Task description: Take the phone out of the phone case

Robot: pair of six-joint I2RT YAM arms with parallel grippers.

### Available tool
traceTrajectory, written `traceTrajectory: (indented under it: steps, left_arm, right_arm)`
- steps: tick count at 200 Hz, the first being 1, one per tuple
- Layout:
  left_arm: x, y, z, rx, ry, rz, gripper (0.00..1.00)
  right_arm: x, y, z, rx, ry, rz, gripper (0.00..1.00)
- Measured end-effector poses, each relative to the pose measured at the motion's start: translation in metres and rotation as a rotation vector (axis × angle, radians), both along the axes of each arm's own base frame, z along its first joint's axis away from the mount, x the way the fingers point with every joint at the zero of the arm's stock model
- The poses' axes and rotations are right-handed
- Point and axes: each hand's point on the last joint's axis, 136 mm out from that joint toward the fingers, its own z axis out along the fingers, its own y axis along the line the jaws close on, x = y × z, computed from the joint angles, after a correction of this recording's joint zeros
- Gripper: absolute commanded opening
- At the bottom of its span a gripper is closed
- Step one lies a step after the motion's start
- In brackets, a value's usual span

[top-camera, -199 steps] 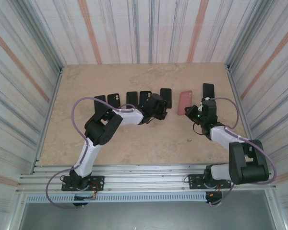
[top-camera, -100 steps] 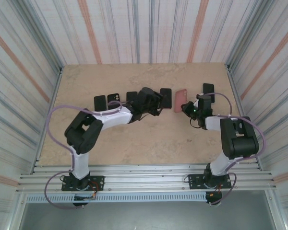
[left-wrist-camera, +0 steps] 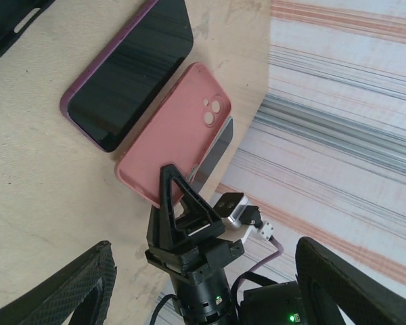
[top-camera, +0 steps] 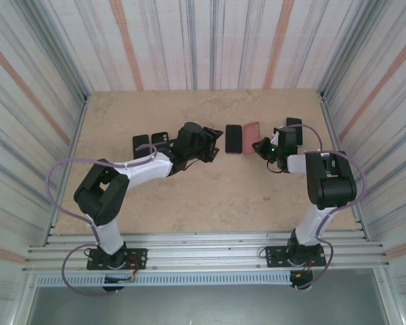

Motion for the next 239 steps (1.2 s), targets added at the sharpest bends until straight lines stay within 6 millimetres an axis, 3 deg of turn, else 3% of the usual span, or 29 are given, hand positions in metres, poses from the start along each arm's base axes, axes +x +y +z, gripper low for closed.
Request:
traceTrajectory:
  steps: [44, 86, 164, 239]
  left_arm:
    - [-0.001, 0.0, -0.002, -0.001, 0.0, -0.002, 0.73]
    - [-0.002, -0.001, -0.001, -0.007, 0.001, -0.012, 0.73]
    - [-0.003, -0.003, 0.0, -0.016, -0.001, -0.024, 0.73]
    - [-0.003, -0.008, -0.002, -0.028, -0.002, -0.043, 0.73]
  right_arm:
    - [0.002, -0.001, -0.009, 0.006, 0.039, 0.011, 0.17]
    - [0.006, 0.001, -0.003, -0.015, 0.031, 0.051, 0.2]
    - [-0.001, -0.012, -0.013, -0.088, 0.077, 0.086, 0.42]
    - [0.014, -0.022, 0.005, -0.134, 0.031, 0.11, 0.48]
